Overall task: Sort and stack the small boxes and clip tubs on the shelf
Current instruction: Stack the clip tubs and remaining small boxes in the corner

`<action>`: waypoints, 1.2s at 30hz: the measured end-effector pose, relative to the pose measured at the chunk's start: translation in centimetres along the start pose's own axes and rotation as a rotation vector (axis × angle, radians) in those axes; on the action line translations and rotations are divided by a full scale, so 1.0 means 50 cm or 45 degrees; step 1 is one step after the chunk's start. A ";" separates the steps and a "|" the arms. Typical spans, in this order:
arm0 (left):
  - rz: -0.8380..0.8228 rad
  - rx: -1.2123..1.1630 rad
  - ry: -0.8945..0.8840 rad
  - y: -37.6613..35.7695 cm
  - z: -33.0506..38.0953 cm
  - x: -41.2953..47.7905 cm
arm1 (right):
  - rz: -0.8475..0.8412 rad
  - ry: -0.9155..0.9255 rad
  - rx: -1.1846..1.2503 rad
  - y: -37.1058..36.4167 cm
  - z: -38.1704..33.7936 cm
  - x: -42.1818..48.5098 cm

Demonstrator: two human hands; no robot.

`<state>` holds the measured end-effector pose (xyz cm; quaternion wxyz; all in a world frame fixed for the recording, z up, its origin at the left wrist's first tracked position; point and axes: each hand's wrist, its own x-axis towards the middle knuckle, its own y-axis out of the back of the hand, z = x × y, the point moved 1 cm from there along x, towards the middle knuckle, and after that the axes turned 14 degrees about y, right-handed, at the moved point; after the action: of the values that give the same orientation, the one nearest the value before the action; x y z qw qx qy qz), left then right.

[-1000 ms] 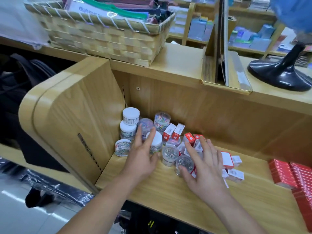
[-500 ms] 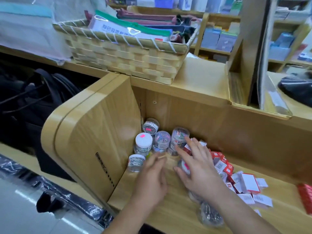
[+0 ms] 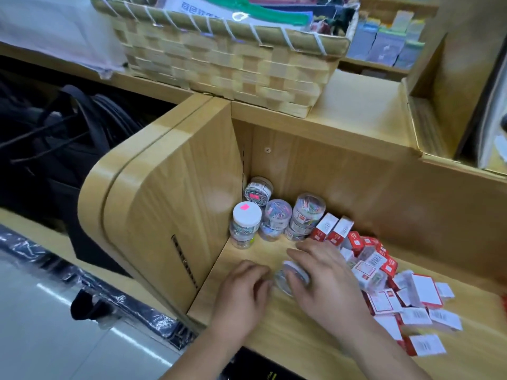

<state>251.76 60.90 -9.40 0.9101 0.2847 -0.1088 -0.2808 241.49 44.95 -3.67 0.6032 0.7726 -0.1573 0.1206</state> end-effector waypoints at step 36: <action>-0.088 0.251 -0.281 -0.065 0.081 -0.144 | 0.189 0.146 -0.070 0.096 0.056 -0.135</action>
<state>242.93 60.97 -8.28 0.8500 0.3437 -0.2252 -0.3295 233.38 41.82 -2.61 0.6216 0.7337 -0.1827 0.2047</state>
